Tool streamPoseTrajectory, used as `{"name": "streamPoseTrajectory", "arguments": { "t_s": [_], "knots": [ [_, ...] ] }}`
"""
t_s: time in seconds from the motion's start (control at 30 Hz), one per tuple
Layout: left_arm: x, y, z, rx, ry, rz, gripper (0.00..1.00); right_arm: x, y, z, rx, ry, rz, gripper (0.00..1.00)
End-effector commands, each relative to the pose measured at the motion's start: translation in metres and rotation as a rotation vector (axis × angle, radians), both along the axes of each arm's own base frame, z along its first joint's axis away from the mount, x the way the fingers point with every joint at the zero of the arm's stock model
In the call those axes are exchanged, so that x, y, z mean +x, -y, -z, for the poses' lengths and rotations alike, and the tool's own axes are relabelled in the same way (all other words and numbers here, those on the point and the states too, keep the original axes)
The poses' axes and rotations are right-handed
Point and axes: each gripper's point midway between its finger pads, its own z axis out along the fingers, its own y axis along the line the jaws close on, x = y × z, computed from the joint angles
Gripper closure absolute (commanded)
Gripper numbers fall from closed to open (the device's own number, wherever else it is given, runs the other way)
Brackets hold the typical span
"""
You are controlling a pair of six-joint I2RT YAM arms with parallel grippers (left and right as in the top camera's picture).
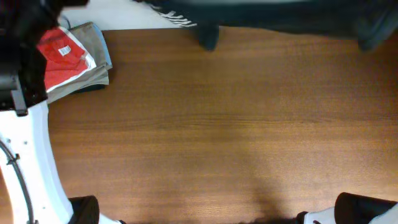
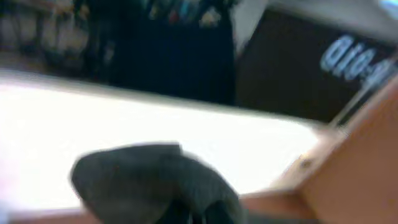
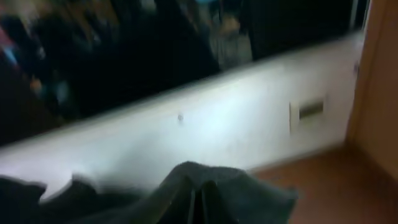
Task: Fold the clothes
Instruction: 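Lift the shirt with both grippers, stretch it wide and flap it, then lay the shirt flat on the table, releasing with both grippers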
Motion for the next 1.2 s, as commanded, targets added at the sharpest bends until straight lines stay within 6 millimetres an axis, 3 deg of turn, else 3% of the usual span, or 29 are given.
{"name": "streamPoseTrajectory", "arguments": {
  "t_s": [0.0,0.1,0.17,0.3,0.47,0.6,0.7,0.87,1.0,1.17],
  "knots": [
    [0.052,-0.016,0.151,0.086,-0.427,-0.087,0.99,0.051,0.011,0.101,0.073,-0.340,-0.011,0.96],
    [0.056,-0.014,0.236,0.087,-0.679,-0.070,0.99,0.057,0.011,0.153,0.117,-0.524,-0.015,0.96],
    [0.047,-0.013,0.303,0.090,-0.897,-0.058,0.99,0.054,0.010,0.192,0.150,-0.661,-0.017,0.96],
    [0.009,-0.016,0.353,0.121,-1.150,-0.053,0.99,0.033,0.005,0.240,0.199,-0.869,-0.017,0.96],
    [-0.025,-0.041,0.354,0.236,-1.258,-0.169,0.99,0.018,0.002,0.270,0.230,-0.992,-0.014,0.96],
    [-0.056,-0.043,0.336,0.256,-1.307,-0.178,0.99,0.009,0.006,0.268,0.231,-0.995,0.032,0.96],
    [-0.076,-0.037,0.331,0.272,-1.358,-0.159,0.99,-0.007,0.028,0.263,0.186,-0.997,0.193,0.96],
    [-0.098,-0.013,0.327,0.331,-1.361,-0.083,0.99,-0.028,0.034,0.266,0.191,-1.014,0.247,0.96],
    [-0.129,0.003,0.327,0.393,-1.370,-0.041,0.99,-0.053,0.055,0.279,0.214,-1.058,0.332,0.96],
    [-0.167,0.001,0.337,0.399,-1.410,-0.036,0.99,-0.075,0.077,0.302,0.263,-1.087,0.411,0.96]
  ]
}}
